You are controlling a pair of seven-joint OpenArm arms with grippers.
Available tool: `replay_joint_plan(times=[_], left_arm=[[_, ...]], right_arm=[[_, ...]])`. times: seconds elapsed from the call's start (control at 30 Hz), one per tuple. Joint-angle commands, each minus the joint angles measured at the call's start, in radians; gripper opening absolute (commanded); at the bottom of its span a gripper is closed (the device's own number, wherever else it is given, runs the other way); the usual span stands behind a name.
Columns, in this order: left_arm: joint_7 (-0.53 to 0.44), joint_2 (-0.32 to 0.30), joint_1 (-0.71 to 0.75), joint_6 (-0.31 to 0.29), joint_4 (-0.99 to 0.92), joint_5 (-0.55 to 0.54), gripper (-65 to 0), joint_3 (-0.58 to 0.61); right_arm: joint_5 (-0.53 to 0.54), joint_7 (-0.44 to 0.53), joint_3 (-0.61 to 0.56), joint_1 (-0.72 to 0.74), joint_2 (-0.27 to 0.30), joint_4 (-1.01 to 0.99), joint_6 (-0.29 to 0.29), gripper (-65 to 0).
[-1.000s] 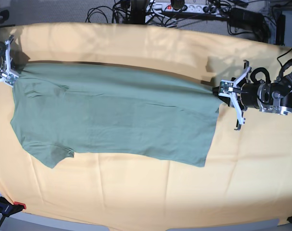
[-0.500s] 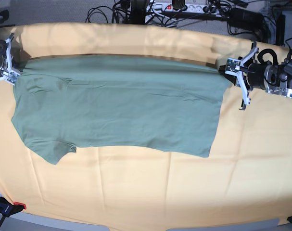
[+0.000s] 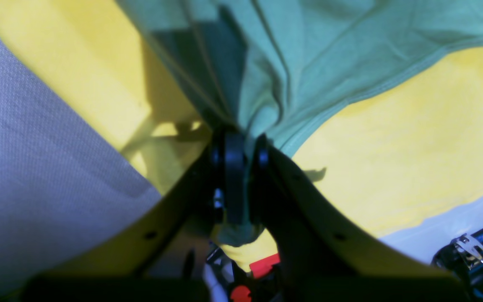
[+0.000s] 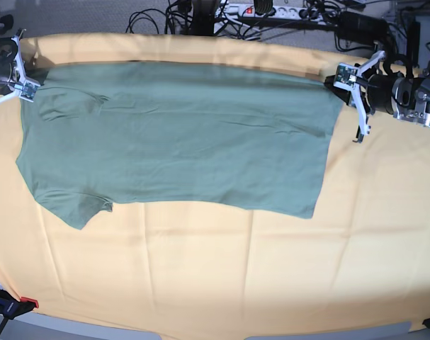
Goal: Fold the T-shirt properly
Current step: 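Drag the shirt by its shoulders to smooth it flat, then release the shoulders and move both grippers to the hem corners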
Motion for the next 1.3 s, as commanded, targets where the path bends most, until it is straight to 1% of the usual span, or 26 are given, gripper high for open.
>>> replay_joint_plan(times=[0.0,0.27,0.4,0.53,0.57,0.6,0.7,0.73,0.77,0.8,0.93,1.03,1.07,1.13,1.2,1.27], left_arm=[[-0.007,-0.03,-0.006,-0.001,0.012,-0.008,-65.0,-0.013],[-0.007,-0.074,-0.003,-0.001,0.055,-0.02,-65.0,-0.013],[-0.007,-0.076,-0.003,-0.001,0.058,-0.06,-65.0,-0.013],[-0.006,-0.077,-0.003,-0.001,0.057,-0.061,-65.0,-0.013],[-0.006,-0.077,-0.003,-0.001,0.057,-0.061,-64.1,-0.013],[-0.006,-0.077,-0.003,-0.001,0.057,-0.061,-59.3,-0.013],[-0.006,-0.08,-0.004,-0.001,0.057,-0.061,-42.5,-0.013],[-0.003,-0.08,-0.004,-0.001,0.057,-0.061,-38.2,-0.013],[0.002,-0.079,-0.005,-0.001,0.057,-0.061,-35.8,-0.013],[0.004,-0.079,-0.004,-0.001,0.057,-0.061,-35.3,-0.013],[0.018,-0.079,-0.005,-0.001,0.057,-0.061,-35.3,-0.013],[0.053,-0.081,-0.016,-0.001,0.057,-0.061,-35.3,-0.013],[0.056,-0.082,-0.027,-0.001,0.057,-0.068,-35.3,-0.013],[0.061,-0.082,-0.067,-0.001,0.057,-0.124,-35.3,-0.013],[0.061,-0.082,-0.119,-0.001,0.057,-0.231,-35.3,-0.013],[0.067,-0.081,-0.174,0.078,0.056,-0.361,-35.3,-0.013]], right_arm=[[-0.005,-0.012,0.013,0.003,0.025,0.01,-0.002,-65.0],[0.0,-0.042,0.013,0.003,0.025,0.01,-0.002,-65.0],[0.0,-0.049,0.013,0.003,0.025,0.01,-0.002,-65.0],[0.003,-0.05,0.013,0.003,0.025,0.01,-0.002,-65.0],[0.007,-0.06,0.013,0.003,0.025,0.01,-0.002,-65.0],[0.019,-0.071,0.013,0.003,0.025,0.01,-0.002,-62.2],[0.077,-0.111,0.013,0.003,0.026,0.022,-0.002,-46.7],[0.088,-0.124,0.014,0.003,0.026,0.031,-0.002,-42.2],[0.098,-0.135,0.015,0.003,0.026,0.042,-0.002,-39.0],[0.106,-0.144,0.017,0.003,0.026,0.053,-0.002,-37.3],[0.108,-0.15,0.043,0.003,0.025,0.096,-0.002,-37.1],[0.11,-0.15,0.098,0.003,0.025,0.127,-0.002,-37.1],[0.127,-0.15,0.126,0.003,0.025,0.136,-0.002,-37.1],[0.183,-0.15,0.195,0.003,0.025,0.15,-0.002,-37.1],[0.247,-0.15,0.272,0.003,0.025,0.157,-0.002,-37.1],[0.322,-0.15,0.35,0.003,0.024,0.157,-0.002,-37.1]])
